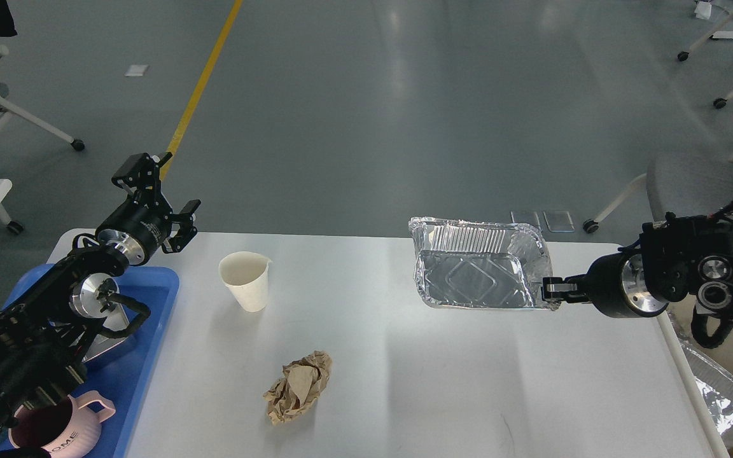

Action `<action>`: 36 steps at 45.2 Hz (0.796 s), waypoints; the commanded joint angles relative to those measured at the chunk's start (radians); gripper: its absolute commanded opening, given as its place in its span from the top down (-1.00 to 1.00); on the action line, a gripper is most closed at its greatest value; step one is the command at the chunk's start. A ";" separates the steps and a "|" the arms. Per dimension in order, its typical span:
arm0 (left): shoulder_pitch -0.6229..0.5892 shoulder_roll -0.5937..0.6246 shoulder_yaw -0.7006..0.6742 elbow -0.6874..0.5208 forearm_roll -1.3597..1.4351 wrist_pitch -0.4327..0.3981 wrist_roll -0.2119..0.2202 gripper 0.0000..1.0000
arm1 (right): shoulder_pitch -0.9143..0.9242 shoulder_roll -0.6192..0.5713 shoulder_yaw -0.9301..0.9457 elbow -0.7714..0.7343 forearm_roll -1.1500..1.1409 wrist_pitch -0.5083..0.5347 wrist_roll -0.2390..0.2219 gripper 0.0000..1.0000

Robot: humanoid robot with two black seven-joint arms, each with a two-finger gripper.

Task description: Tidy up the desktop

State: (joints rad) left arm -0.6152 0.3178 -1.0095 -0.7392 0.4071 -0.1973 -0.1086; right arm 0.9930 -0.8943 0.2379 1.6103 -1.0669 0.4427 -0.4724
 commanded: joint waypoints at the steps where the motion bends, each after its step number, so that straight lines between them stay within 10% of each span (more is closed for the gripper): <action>1: -0.001 0.015 0.008 -0.040 0.016 0.012 0.001 -0.95 | -0.002 0.000 0.001 0.002 -0.004 -0.001 0.000 1.00; 15: 0.043 0.165 0.049 -0.258 0.360 0.206 0.035 -0.95 | -0.020 0.006 0.003 0.003 -0.002 -0.001 0.003 1.00; 26: 0.137 0.305 0.066 -0.494 0.391 0.207 0.118 -0.92 | -0.048 0.008 0.006 0.002 -0.005 0.001 0.005 1.00; 36: 0.166 0.673 0.259 -0.736 0.472 0.176 0.158 -0.93 | -0.062 0.008 0.008 0.000 -0.007 0.001 0.006 1.00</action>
State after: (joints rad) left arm -0.4558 0.8020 -0.8253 -1.3339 0.8542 -0.0056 0.0435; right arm 0.9375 -0.8872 0.2447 1.6107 -1.0722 0.4431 -0.4674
